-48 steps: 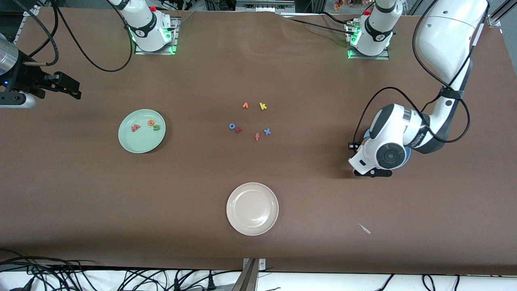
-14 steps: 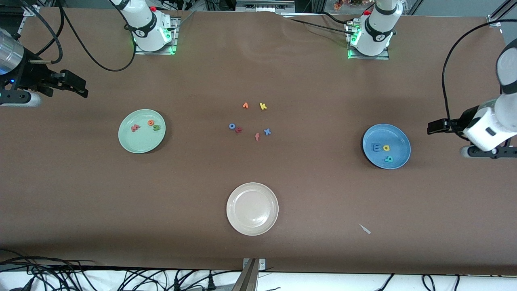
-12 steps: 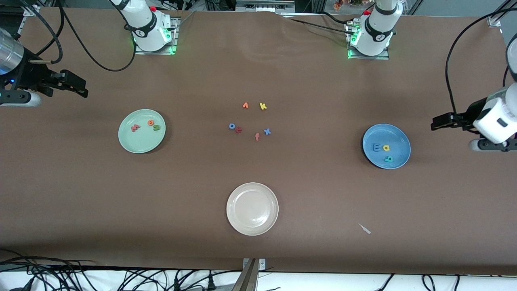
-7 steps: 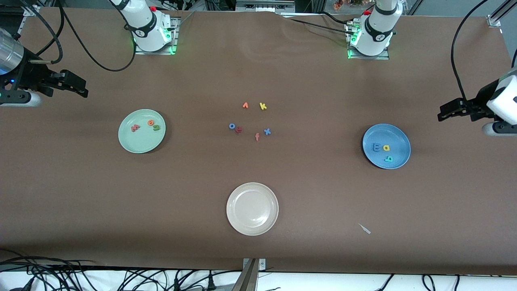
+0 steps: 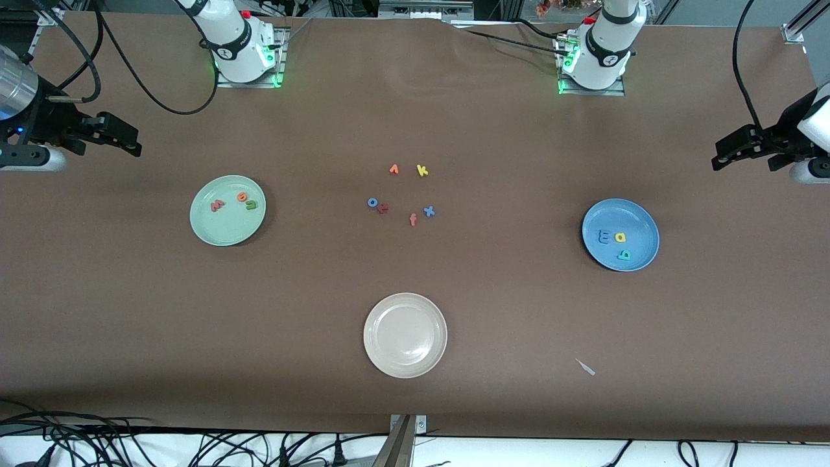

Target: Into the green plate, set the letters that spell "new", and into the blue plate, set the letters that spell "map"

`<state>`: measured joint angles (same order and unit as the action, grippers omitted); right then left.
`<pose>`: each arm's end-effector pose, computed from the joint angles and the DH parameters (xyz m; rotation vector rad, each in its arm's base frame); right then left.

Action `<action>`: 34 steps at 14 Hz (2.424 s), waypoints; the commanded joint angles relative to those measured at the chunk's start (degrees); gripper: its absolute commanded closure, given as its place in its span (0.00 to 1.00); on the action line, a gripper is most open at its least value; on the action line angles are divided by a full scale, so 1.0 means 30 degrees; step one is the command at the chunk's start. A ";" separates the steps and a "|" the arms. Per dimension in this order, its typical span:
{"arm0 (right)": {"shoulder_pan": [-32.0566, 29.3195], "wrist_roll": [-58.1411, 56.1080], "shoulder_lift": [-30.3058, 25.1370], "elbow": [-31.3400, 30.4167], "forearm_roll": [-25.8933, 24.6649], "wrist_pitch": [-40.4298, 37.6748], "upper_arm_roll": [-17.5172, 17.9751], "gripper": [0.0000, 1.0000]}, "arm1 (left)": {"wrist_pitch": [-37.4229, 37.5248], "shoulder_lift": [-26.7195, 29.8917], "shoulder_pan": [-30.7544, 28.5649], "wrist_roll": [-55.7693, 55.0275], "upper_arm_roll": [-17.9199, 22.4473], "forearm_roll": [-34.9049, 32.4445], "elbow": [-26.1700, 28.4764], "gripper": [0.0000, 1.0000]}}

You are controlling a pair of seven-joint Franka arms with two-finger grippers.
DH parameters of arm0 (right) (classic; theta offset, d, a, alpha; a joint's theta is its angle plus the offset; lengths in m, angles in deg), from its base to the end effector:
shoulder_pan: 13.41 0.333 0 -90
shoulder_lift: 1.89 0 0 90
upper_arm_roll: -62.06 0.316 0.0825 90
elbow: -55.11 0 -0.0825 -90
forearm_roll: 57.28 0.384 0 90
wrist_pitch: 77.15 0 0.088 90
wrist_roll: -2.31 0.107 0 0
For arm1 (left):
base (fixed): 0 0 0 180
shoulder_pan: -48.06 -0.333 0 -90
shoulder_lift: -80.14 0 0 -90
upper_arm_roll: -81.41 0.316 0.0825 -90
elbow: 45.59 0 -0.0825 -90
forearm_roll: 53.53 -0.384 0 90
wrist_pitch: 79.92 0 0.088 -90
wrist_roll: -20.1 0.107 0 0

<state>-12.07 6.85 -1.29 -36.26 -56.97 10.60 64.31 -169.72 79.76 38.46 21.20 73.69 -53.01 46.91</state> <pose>0.5512 0.0351 0.6042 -3.1388 0.0260 0.1160 0.5541 0.0175 0.6000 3.1290 0.0216 -0.0836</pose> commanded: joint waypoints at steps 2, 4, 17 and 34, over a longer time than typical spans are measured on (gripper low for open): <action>0.0022 0.0243 0.0210 0.0574 0.0308 -0.0453 0.0013 0.00 | 0.1250 -0.0021 0.0212 0.0366 -0.0329 0.0324 -0.0159 0.00; 0.0022 0.0243 0.0181 0.0574 0.0308 -0.0453 0.0013 0.00 | 0.1369 -0.0168 0.0181 0.0830 -0.0359 0.0324 -0.0159 0.00; 0.0022 0.0243 0.0210 0.0574 0.0308 -0.0453 0.0013 0.00 | 0.1164 -0.0168 0.0035 0.2885 -0.0330 0.0266 -0.0599 0.00; 0.0022 0.0272 0.0181 0.0545 0.0337 -0.0482 0.0013 0.00 | 0.1164 -0.0197 0.0065 0.2768 -0.0330 0.0295 -0.0599 0.00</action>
<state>-12.06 6.91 -1.29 -36.26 -56.97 10.60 64.31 -166.60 79.40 38.99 28.41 72.71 -53.01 46.14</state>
